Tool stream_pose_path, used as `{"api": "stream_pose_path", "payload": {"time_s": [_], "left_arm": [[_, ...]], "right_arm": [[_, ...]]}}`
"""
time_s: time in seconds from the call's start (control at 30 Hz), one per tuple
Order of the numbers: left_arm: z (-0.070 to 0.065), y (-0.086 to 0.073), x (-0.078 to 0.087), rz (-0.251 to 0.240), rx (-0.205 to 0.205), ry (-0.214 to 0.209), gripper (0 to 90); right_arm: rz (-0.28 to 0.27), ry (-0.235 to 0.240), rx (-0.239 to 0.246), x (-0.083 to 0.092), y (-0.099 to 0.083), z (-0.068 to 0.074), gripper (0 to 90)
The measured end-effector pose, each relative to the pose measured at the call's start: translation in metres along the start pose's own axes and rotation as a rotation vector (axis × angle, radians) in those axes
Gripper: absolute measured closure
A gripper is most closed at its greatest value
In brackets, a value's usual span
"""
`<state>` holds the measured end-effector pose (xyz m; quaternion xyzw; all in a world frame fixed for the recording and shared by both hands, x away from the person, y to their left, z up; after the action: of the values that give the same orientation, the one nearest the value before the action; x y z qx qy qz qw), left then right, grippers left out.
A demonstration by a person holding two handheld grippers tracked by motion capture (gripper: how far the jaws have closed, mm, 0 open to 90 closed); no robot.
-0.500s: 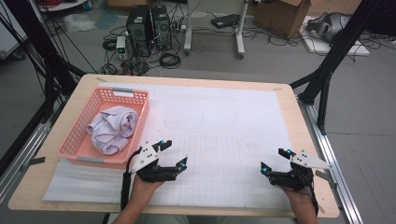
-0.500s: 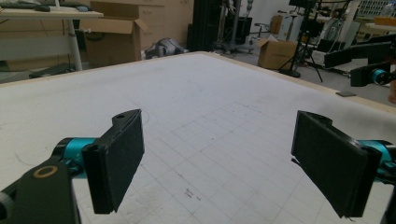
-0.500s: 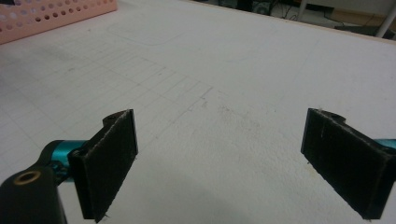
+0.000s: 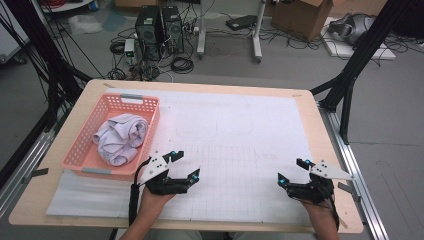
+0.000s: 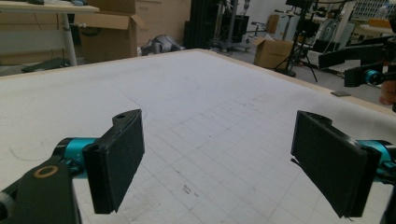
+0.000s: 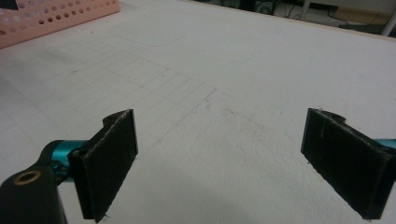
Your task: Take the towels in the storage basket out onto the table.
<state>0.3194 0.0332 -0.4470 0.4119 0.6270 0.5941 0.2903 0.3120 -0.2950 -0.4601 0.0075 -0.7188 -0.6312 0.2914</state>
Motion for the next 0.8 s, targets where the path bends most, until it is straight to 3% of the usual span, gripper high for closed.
{"api": "stream_pose_path", "payload": {"time_s": [0.13, 0.43, 0.8], "left_arm": [[-0.005, 0.0, 0.0, 0.007, -0.011, -0.011, 17.7], [-0.016, 0.013, 0.004, -0.028, -0.007, -0.056, 19.2], [-0.01, 0.039, 0.013, -0.036, -0.012, -0.062, 19.6]], "right_arm": [[-0.003, -0.003, -0.011, 0.004, 0.0, 0.0, 9.7], [-0.02, -0.001, -0.042, 0.008, 0.003, -0.002, 9.7], [-0.009, -0.008, -0.036, 0.007, 0.002, -0.002, 9.8]]}}
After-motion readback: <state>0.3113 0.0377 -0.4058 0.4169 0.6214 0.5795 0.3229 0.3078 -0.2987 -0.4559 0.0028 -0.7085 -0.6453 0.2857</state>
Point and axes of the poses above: each handheld gripper's, and its own axes: x roughly backward along the jaws, y roughly out of its top, z roughly to its left, the point moved 9 cm from there along -x, roughly forward along the jaws, and after that the axes turned 10 degrees about -y, right-handed, at the moved point
